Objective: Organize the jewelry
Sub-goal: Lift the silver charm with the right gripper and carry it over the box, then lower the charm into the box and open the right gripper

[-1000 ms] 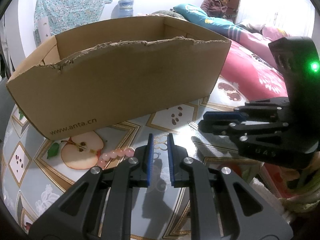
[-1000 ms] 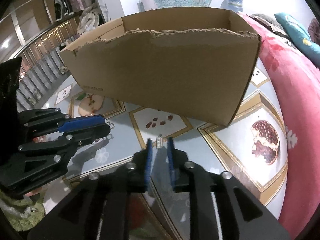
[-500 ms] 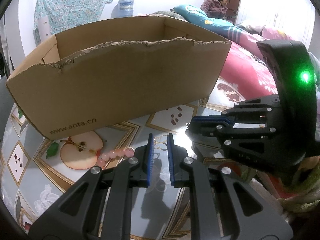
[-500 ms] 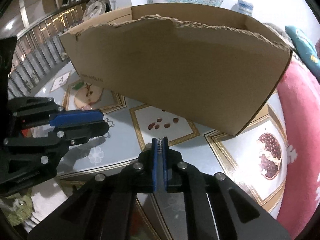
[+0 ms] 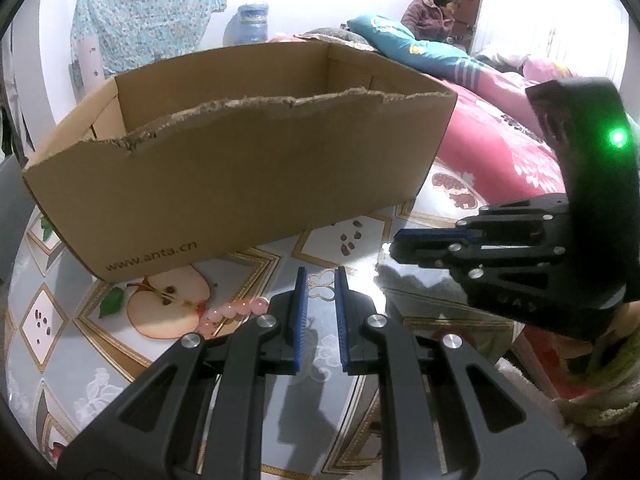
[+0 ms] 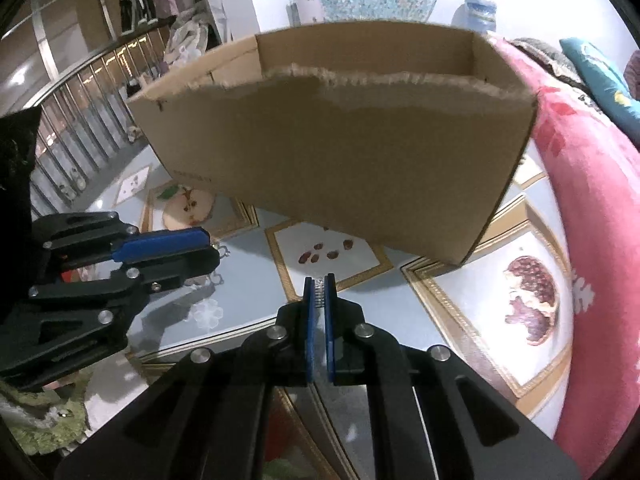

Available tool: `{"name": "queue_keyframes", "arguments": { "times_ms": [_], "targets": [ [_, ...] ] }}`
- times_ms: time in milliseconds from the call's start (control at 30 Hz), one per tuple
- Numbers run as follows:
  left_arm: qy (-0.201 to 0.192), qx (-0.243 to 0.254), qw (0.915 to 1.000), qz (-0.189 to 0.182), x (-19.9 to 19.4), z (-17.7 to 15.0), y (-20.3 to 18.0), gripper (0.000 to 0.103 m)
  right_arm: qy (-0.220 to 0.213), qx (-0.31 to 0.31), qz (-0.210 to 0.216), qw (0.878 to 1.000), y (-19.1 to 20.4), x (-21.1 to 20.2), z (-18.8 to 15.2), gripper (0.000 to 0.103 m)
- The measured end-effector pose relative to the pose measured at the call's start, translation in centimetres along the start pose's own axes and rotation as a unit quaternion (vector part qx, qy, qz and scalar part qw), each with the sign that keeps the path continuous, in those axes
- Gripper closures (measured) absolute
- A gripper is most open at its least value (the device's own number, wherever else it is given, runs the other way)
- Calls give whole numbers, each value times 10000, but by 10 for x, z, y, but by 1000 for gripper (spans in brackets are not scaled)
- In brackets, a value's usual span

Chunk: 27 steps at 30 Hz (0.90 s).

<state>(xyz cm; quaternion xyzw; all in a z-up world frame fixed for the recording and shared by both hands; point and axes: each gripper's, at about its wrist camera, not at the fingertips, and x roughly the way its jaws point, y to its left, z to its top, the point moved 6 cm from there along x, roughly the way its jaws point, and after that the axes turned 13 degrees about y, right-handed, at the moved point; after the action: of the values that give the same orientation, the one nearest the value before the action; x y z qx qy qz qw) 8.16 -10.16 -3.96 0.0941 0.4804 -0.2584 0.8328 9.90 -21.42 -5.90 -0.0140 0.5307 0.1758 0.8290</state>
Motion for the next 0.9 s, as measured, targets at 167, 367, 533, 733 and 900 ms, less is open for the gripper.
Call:
{"name": "queue_keyframes", "arguments": {
  "times_ms": [167,367,533,733,900],
  "targets": [
    [-316,-11,9994,-127,-28,8,-6,91,-398,-33,5,9992,3,-35,5,98],
    [-883,105,9952,-398,-76,37,-9,91,-1016,-228,87,9945,7,-82,32,98],
    [-1022,150,9936,-463,-87,85,0,91,-1153,-267,233,9927,-2,-95,75,98],
    [-324,-180,9963,-770,-36,140,24,91,-533,-68,288,9981,-31,-62,125,98],
    [247,-283,9963,-772,13,166,35,91,-153,-48,146,9998,-52,-34,155,98]
  ]
}}
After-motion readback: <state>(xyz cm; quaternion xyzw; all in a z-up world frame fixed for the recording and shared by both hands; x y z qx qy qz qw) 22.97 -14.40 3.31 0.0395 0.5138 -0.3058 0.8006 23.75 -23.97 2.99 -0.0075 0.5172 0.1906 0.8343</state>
